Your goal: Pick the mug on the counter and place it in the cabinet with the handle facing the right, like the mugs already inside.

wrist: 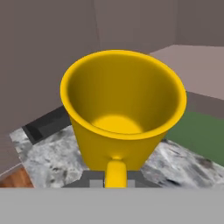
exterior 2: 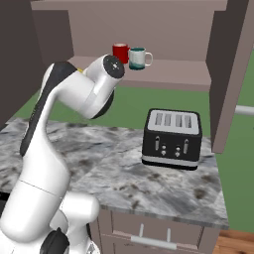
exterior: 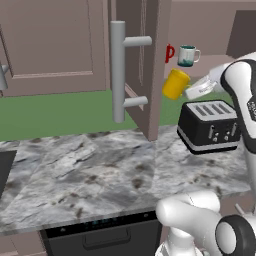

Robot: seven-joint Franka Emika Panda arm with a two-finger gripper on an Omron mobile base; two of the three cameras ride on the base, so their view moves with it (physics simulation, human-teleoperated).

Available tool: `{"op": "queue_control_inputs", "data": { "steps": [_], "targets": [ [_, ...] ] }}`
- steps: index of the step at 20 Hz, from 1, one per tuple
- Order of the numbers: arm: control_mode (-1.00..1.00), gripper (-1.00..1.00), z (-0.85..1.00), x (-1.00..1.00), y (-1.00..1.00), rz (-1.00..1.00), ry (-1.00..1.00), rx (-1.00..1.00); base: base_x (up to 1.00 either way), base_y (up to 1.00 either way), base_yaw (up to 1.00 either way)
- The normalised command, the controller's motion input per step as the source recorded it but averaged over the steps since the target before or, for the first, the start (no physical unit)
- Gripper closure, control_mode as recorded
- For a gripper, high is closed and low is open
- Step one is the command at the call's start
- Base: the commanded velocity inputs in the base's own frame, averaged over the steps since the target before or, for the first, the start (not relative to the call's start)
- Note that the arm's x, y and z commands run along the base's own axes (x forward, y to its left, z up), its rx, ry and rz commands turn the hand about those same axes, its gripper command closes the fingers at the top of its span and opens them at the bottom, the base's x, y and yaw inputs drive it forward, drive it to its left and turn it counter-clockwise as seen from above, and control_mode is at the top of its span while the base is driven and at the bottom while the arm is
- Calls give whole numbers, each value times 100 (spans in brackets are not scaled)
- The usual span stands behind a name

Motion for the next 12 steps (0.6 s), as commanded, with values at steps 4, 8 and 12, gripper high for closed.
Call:
{"op": "queue_control_inputs", "data": {
  "steps": [4, 8, 12],
  "targets": [
    [-100, 100, 17, 4, 0, 3, -1, 0, 0, 0, 0],
    [-100, 100, 18, 17, 0, 2, 0, 0, 0, 0, 0],
    [-100, 100, 22, 19, -1, 1, 0, 0, 0, 0, 0]
  ]
}}
